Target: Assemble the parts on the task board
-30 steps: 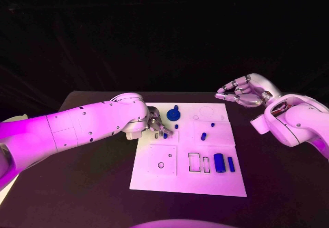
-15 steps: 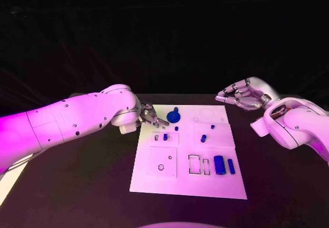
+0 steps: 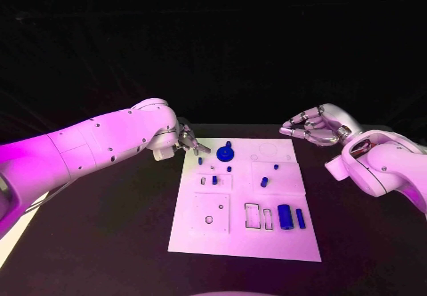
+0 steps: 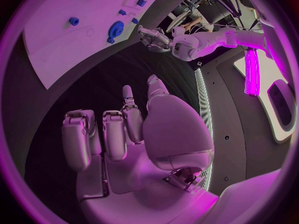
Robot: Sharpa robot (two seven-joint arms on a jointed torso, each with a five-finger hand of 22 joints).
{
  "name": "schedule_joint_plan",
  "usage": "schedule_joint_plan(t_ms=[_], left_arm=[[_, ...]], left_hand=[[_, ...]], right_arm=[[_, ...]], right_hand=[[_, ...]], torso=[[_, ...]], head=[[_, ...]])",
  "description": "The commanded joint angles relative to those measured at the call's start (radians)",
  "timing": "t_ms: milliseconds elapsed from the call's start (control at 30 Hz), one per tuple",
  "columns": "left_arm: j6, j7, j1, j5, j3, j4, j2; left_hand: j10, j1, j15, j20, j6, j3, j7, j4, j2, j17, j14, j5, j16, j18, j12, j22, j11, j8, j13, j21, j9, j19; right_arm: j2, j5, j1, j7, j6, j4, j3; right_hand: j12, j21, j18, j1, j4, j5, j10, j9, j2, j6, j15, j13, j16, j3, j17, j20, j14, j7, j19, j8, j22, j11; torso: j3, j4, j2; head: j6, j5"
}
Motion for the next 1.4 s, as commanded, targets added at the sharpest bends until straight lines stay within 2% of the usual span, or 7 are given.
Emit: schedule_joint_plan(t_ms=[33,200,467,800,1400], left_arm=[[0.056,0.02,0.002,-0.06,0.0,-0.038,0.021],[0.091,0.02,0.002,-0.067,-0.004,-0.077,0.045],[0.118,0.019,0.002,-0.07,-0.011,-0.117,0.068],[0.138,0.019,0.0,-0.062,-0.016,-0.133,0.087],[0.146,0.014,-0.005,-0.067,-0.019,-0.153,0.109]], left_hand=[[0.01,0.008,0.0,0.004,0.017,-0.014,-0.005,0.002,0.006,0.263,0.105,-0.005,0.003,0.011,0.007,0.101,-0.005,0.01,0.004,-0.001,-0.005,0.039],[0.013,0.007,-0.004,0.0,0.034,-0.024,-0.011,0.002,0.013,0.263,0.105,-0.006,0.003,0.01,0.013,0.104,-0.01,0.023,0.008,0.001,-0.005,0.041],[0.017,0.016,-0.009,-0.004,0.048,-0.032,-0.019,0.0,0.026,0.263,0.105,-0.005,0.003,0.009,0.018,0.107,-0.016,0.04,0.012,0.003,0.0,0.042],[0.02,0.026,-0.012,-0.007,0.052,-0.034,-0.022,-0.001,0.033,0.263,0.105,-0.004,0.003,0.008,0.022,0.111,-0.019,0.049,0.015,0.006,0.004,0.044],[0.02,0.083,-0.016,-0.012,0.046,-0.021,-0.025,-0.009,0.063,0.263,0.105,0.007,0.003,0.008,0.022,0.112,-0.023,0.064,0.01,0.004,0.009,0.044]], right_arm=[[0.002,-0.006,-0.001,0.003,0.009,0.0,0.0],[0.003,-0.006,-0.001,0.003,0.011,-0.002,0.0],[0.004,-0.006,-0.001,0.003,0.012,-0.006,0.0],[0.008,-0.006,-0.001,0.003,0.013,-0.008,0.0],[0.01,-0.006,-0.002,0.003,0.014,-0.01,0.0]], right_hand=[[-0.004,-0.004,0.012,-0.01,0.001,0.004,0.001,0.001,0.001,-0.005,-0.006,0.1,-0.006,-0.006,0.114,-0.008,0.074,0.001,0.041,0.006,0.161,-0.005],[-0.004,-0.004,0.012,-0.009,0.001,0.005,0.0,0.002,0.002,-0.005,-0.007,0.1,-0.006,-0.006,0.114,-0.008,0.074,0.001,0.04,0.006,0.16,-0.005],[-0.003,-0.004,0.012,-0.007,0.001,0.008,0.001,0.003,0.004,-0.006,-0.007,0.101,-0.006,-0.006,0.114,-0.008,0.074,0.001,0.04,0.007,0.16,-0.006],[-0.003,-0.004,0.012,-0.007,0.001,0.008,0.001,0.003,0.004,-0.006,-0.007,0.101,-0.006,-0.006,0.114,-0.008,0.074,0.001,0.04,0.007,0.16,-0.006],[-0.004,-0.004,0.012,-0.005,0.001,0.01,0.001,0.004,0.005,-0.006,-0.007,0.1,-0.006,-0.006,0.114,-0.008,0.074,0.001,0.041,0.008,0.16,-0.006]], torso=[[0.0014,0.0002,-0.001],[-0.0001,0.001,0.001],[0.001,0.0009,-0.001],[0.0009,0.001,-0.001],[0.0014,0.0003,-0.001]], head=[[0.001,0.002],[0.001,0.0],[-0.004,0.005],[-0.007,0.006],[-0.011,0.009]])
